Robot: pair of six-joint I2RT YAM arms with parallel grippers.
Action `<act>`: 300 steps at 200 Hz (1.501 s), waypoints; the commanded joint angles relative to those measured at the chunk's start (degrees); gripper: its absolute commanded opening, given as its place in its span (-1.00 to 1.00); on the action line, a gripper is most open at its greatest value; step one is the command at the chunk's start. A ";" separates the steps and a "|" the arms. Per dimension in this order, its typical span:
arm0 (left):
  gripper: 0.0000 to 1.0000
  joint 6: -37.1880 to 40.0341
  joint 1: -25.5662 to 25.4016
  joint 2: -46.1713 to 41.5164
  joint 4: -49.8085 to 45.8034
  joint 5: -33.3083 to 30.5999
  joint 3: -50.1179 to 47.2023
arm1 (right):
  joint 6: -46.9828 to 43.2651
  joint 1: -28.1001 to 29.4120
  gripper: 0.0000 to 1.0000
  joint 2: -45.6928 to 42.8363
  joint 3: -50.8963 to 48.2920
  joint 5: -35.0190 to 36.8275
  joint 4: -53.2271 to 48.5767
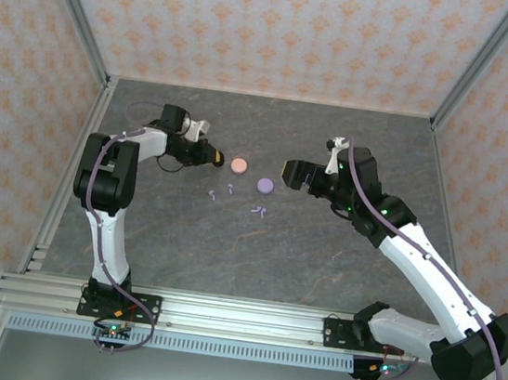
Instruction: Insert the wireless bluetooth earbuds into the charging case
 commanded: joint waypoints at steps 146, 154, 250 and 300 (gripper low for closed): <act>0.52 -4.20 2.05 -25.29 6.13 -11.65 -10.93 | -7.58 -0.19 0.83 19.51 3.78 -0.62 -2.88; 0.52 -4.87 2.02 -28.85 7.80 -12.80 -13.03 | -9.09 -0.19 0.81 22.34 5.43 -1.47 -2.57; 0.94 -4.16 2.02 -63.90 2.64 -25.29 -27.55 | -23.73 0.04 0.57 56.13 31.50 -8.36 -3.18; 0.98 -4.46 2.02 -66.34 0.68 -24.89 -28.26 | -26.57 0.16 0.53 64.46 39.69 -9.71 -8.66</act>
